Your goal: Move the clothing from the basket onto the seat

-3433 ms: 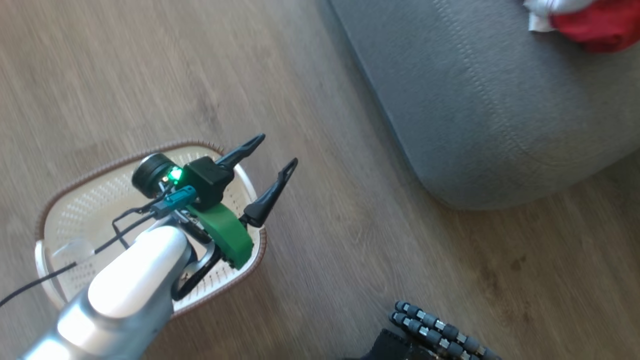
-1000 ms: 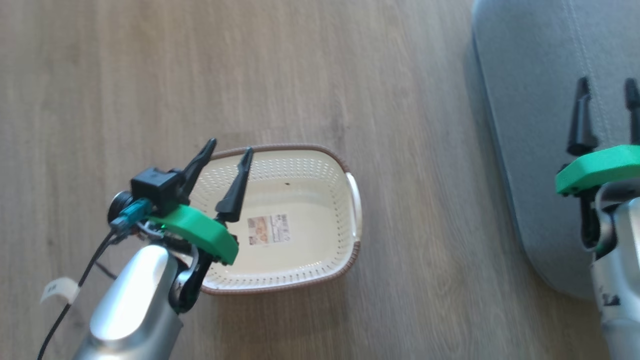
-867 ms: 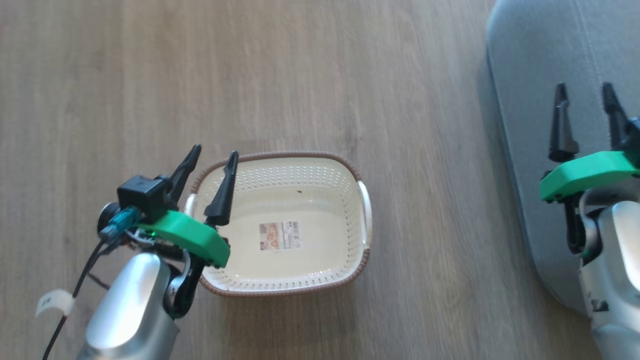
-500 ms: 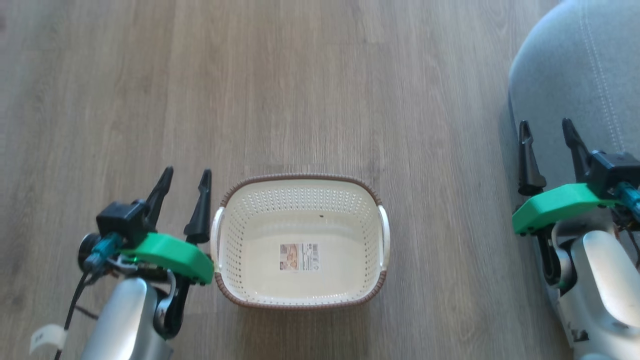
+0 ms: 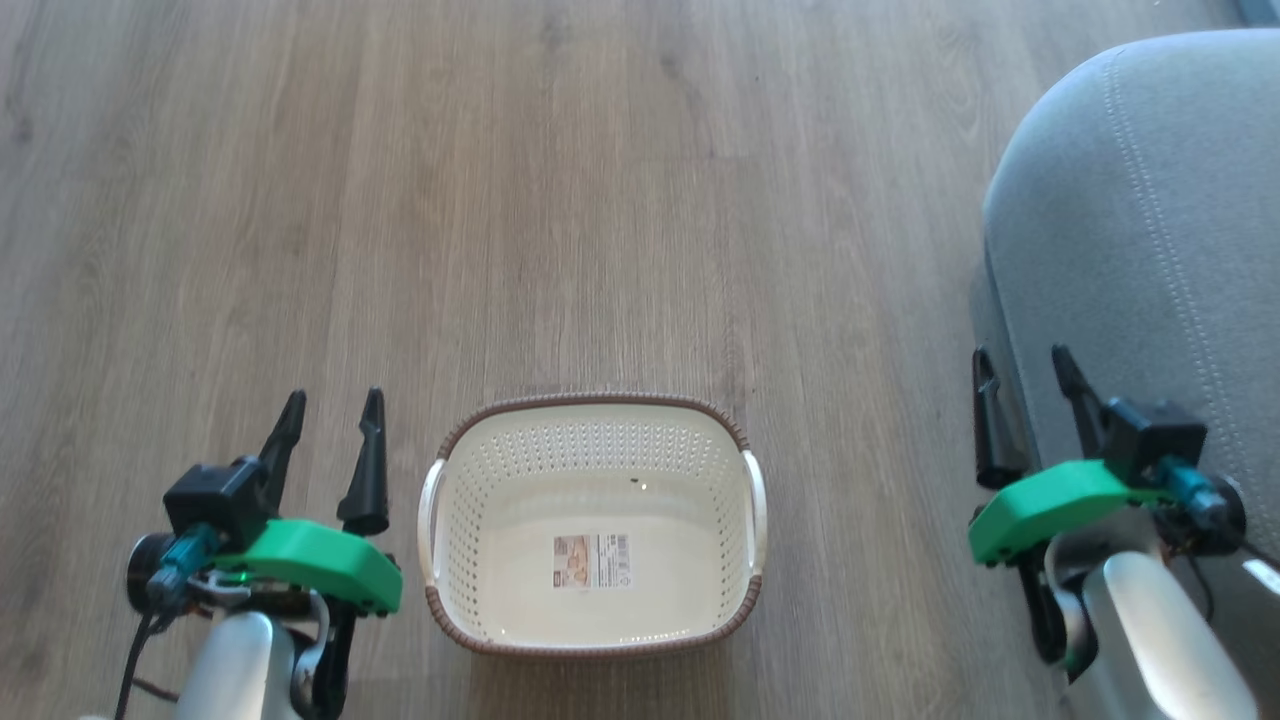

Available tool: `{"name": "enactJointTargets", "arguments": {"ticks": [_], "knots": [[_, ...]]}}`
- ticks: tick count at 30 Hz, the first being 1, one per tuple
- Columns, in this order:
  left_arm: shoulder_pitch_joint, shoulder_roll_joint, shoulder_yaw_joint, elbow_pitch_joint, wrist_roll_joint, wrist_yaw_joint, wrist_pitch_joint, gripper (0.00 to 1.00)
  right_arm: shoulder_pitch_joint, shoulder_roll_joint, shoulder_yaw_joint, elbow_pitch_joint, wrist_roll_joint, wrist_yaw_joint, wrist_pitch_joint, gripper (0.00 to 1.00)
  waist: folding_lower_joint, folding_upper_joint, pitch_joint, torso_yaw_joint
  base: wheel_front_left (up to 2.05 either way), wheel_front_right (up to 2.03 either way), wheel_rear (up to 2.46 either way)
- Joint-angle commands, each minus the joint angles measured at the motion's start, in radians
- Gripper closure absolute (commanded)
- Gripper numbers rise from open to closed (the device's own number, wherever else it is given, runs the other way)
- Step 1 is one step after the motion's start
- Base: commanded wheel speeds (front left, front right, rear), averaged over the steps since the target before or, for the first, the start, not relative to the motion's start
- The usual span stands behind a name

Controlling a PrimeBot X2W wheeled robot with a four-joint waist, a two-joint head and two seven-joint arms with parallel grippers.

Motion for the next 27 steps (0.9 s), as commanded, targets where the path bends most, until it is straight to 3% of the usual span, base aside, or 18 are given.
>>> {"name": "enactJointTargets", "arguments": {"ticks": [1,27], "knots": [[-0.016,0.002,0.045,-0.034,0.010,-0.006,-0.005,0.00,-0.002,0.010,0.027,-0.034,-0.009,0.007,-0.008,0.00,0.0001,-0.0001,-0.010,-0.007,0.00,0.00,0.00],[0.106,-0.023,0.139,-0.037,0.121,0.003,-0.005,0.00,0.128,0.059,0.000,-0.048,-0.046,0.007,-0.008,0.00,0.0001,-0.0001,-0.090,-0.003,0.00,0.00,0.00]]}}
